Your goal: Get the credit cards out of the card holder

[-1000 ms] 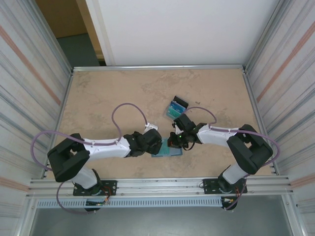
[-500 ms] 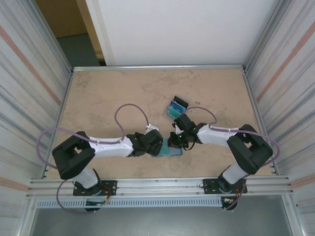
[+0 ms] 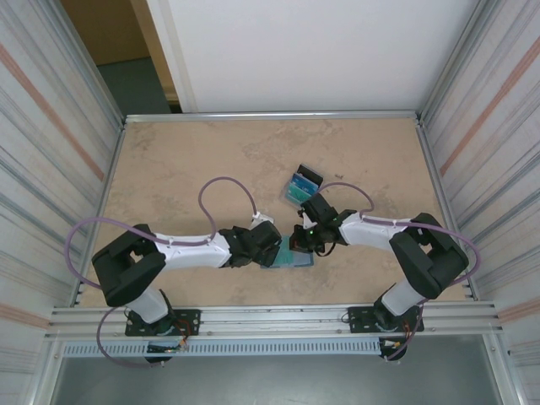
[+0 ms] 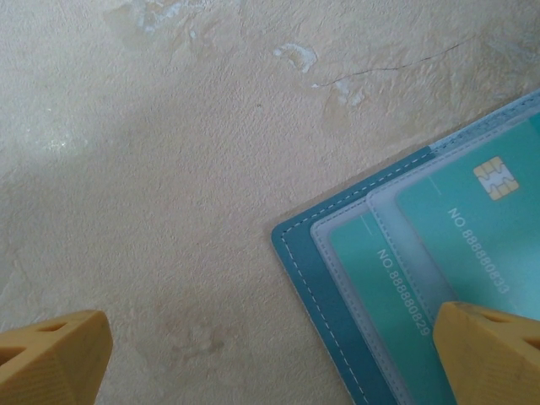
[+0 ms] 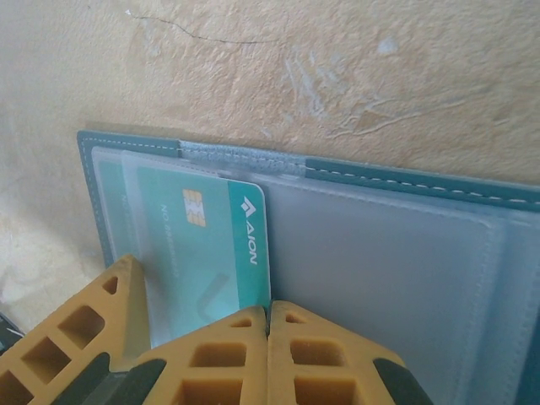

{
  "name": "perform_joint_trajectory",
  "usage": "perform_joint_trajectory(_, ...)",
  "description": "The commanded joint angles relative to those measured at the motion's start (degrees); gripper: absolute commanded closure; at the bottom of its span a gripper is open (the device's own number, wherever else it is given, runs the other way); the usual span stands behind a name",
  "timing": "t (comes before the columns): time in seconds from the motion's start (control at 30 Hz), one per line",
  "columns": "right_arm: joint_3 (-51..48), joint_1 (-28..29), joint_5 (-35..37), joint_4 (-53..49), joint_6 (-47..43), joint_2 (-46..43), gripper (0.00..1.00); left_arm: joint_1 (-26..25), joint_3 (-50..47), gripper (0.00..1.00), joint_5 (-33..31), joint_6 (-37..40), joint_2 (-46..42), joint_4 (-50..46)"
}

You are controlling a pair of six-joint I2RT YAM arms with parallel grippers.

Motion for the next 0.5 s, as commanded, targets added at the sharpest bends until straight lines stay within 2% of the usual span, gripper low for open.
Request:
perform_joint_trajectory(0.0,-0.4,-1.0,1.6,-3.0,-1.4,-1.3,1.0,0.5,-0.3,0.01,0.0,0.0,1.6,-4.9)
perform_joint_trajectory(0.47,-0.2,-1.9,4.0,-6.8,-3.0,-3.9,1.0,0.5,-0.2,0.01,-0.1,0.5,-0.2,-4.6)
